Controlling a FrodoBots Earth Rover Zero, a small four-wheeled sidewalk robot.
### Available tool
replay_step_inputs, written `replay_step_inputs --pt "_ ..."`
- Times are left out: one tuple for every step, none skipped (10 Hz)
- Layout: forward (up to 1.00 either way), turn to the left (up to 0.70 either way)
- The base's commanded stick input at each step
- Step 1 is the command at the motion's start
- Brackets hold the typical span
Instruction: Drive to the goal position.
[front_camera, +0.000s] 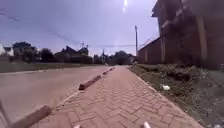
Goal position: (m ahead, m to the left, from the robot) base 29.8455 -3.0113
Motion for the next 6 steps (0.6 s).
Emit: replay_step_inputs --pt "0.70 0.00" --pt "0.70 0.00" --pt "0.70 0.00" --pt "0.70 0.00" --pt "0.70 0.00" --pt "0.70 0.00"
